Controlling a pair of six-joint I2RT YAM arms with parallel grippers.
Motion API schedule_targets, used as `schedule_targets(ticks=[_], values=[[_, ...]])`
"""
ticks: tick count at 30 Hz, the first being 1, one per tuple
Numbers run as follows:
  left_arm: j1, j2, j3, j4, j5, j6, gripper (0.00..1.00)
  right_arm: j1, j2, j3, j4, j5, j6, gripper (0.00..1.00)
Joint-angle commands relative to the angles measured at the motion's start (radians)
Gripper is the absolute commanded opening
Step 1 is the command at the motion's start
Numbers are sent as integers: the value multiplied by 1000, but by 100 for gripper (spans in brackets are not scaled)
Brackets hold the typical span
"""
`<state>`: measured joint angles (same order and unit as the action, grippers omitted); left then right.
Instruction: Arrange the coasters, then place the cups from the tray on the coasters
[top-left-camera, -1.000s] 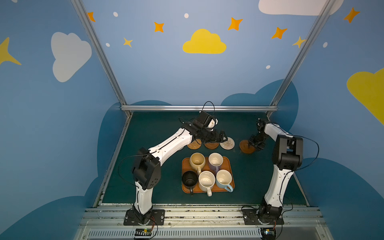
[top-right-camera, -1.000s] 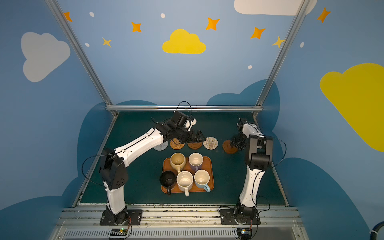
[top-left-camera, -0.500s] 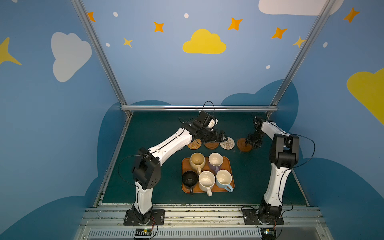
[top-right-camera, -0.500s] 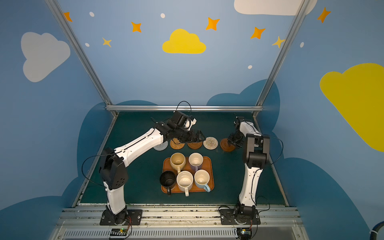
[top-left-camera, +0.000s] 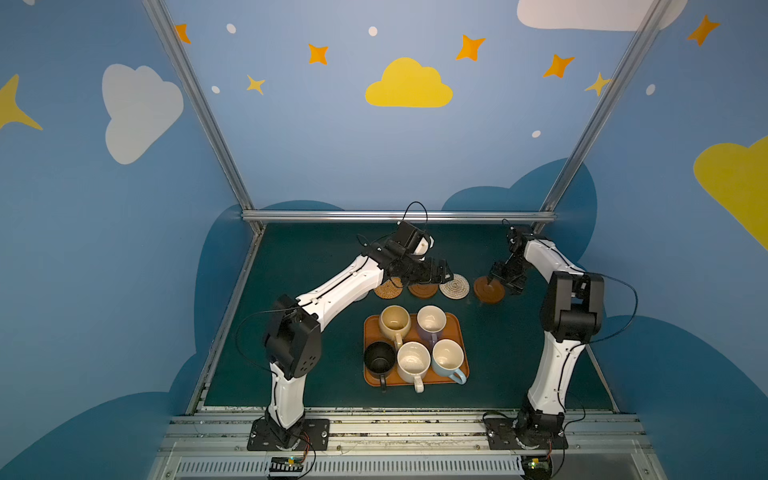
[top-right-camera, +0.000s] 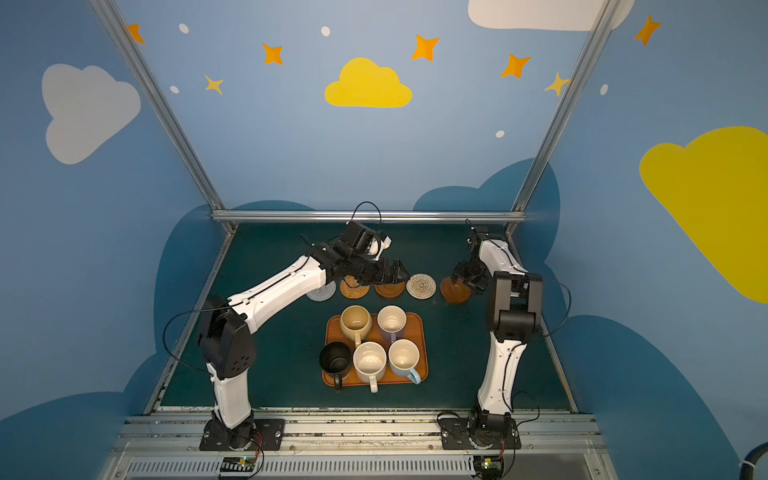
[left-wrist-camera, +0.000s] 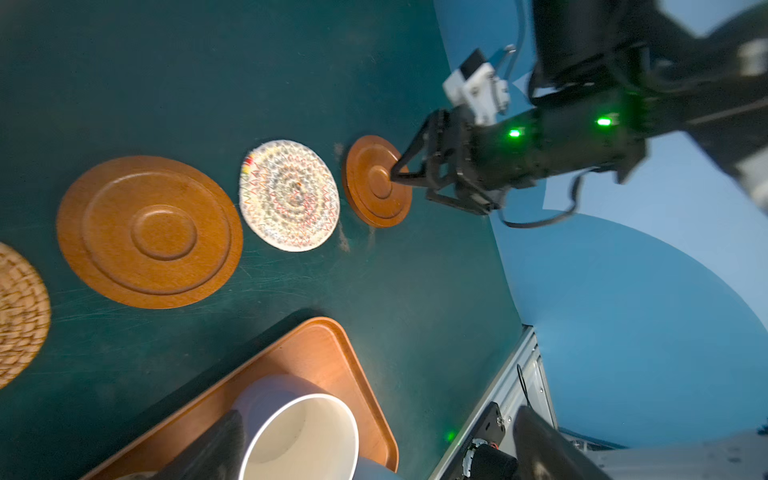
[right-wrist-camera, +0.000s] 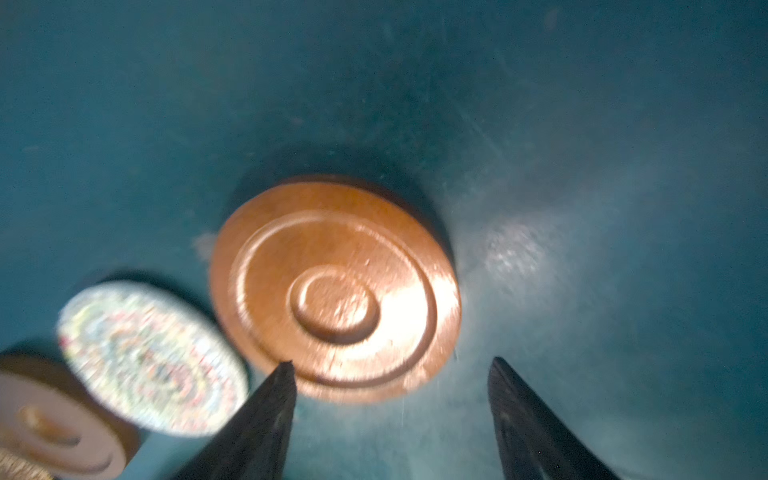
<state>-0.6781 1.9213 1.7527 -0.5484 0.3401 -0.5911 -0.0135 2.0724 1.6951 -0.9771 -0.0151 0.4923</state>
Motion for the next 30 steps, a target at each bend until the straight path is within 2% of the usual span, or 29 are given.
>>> schedule_targets(ticks=[1,7,12,15,21,27,29,30], values=[[13,-61,6,-49,-27,26,100,5,-116,-18,-34,32,-8,78],[29,-171,-56,-90,-50,41,100,38,-269,-46,-57,-7,-70,84],[46,-259,-133,-115,33,45,100,112,-438,-69,-74,-79,-96,84],[46,-306,-164,-157,21,59,100,163,-519,-102,-75,-135,-95,87],[46,-382,-251,-212,42,31,100,214,-656,-218,-26,-350,-104,87],[41,-454,-374,-241,-19,1,100,311,-771,-319,39,-276,-124,90],[38,-480,-415,-228,-35,-3,100,313,-803,-387,108,-335,-63,93],[37,-490,-438,-219,-36,-3,100,292,-820,-441,179,-456,-62,93]])
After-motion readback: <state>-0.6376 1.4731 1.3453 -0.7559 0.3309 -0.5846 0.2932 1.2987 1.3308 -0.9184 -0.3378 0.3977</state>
